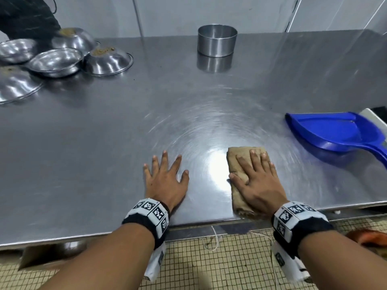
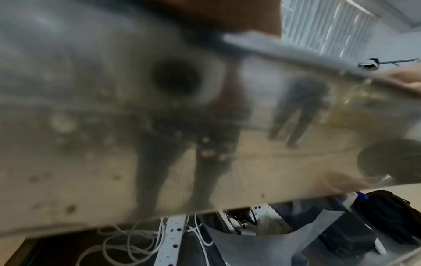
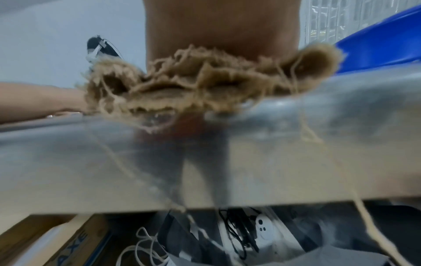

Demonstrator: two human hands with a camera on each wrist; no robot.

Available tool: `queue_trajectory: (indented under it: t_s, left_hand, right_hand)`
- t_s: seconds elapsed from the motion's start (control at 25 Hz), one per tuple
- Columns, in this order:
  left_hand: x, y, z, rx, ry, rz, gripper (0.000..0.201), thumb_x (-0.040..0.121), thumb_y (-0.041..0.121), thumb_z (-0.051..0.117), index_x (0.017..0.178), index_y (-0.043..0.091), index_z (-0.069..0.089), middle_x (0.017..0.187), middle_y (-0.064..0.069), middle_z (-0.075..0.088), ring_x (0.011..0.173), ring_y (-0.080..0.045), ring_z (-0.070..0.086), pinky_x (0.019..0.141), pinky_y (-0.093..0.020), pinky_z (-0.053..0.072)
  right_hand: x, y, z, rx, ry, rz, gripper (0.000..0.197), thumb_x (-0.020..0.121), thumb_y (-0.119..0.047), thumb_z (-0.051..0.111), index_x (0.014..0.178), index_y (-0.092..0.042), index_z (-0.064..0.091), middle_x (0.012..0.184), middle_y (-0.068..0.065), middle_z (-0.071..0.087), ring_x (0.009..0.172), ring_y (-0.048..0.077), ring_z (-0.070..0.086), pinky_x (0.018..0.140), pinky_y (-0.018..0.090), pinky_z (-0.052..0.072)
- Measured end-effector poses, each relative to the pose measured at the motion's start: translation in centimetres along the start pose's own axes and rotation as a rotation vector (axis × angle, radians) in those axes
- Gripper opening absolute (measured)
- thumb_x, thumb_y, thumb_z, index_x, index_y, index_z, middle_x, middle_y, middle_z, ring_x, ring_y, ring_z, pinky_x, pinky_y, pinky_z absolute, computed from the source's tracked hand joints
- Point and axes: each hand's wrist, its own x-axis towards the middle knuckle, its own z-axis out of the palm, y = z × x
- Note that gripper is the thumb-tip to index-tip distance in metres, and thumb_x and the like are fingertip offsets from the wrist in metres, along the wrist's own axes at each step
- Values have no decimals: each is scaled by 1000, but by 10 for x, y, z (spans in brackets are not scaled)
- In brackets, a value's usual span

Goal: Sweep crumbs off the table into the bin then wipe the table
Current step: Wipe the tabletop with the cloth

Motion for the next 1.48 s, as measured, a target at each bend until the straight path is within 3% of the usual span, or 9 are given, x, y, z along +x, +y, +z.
queue_trajectory:
  t_s: [0.12, 0.32, 0.68, 1.0, 1.2, 1.48]
  left_hand:
    - [3, 2, 7, 6, 18, -20, 62, 94, 60, 21, 152, 40, 18, 164, 2, 1, 150, -26, -4, 119, -52, -6]
    - [3, 1, 9, 0, 42, -16, 63, 93, 61, 20, 152, 42, 14, 164, 3, -2, 150, -24, -6, 119, -50, -8]
    - [3, 4, 8, 48, 44, -21, 62, 93, 59, 23, 152, 42, 13, 164, 2, 1, 150, -26, -3, 119, -52, -4]
    - [4, 41, 3, 23, 42, 13, 61, 95, 57, 26, 152, 39, 19, 164, -2, 3, 150, -29, 0, 119, -49, -5]
    - [15, 92, 16, 1, -15, 67, 61, 95, 59, 20, 153, 41, 11, 164, -1, -7, 150, -27, -8, 119, -49, -8]
    - [20, 98, 25, 25, -8, 42, 61, 95, 61, 18, 152, 42, 10, 164, 0, -6, 150, -26, -9, 119, -51, -9]
  right_hand:
    - [23, -10, 0, 11, -10, 23, 74, 90, -70, 20, 153, -36, 3, 161, 6, -13, 146, 28, -18, 118, 44, -13]
    - [41, -40, 9, 15, -6, -40, 79, 86, -75, 14, 153, -35, 2, 160, 8, -14, 146, 30, -19, 118, 46, -13]
    - [16, -60, 16, -31, -28, -233, 76, 87, -74, 11, 152, -38, -3, 160, 7, -14, 145, 27, -21, 119, 46, -8]
    - [-9, -11, 9, -15, -43, -231, 73, 86, -75, 12, 150, -43, -2, 158, -2, -22, 143, 20, -30, 119, 42, -12]
    - [-12, 49, -7, -33, -21, -72, 71, 87, -75, 10, 149, -45, -4, 158, -2, -21, 143, 21, -28, 117, 41, -15]
    - [12, 107, -21, -37, 42, 89, 73, 87, -75, 12, 152, -41, 3, 161, 1, -11, 147, 27, -16, 117, 43, -11]
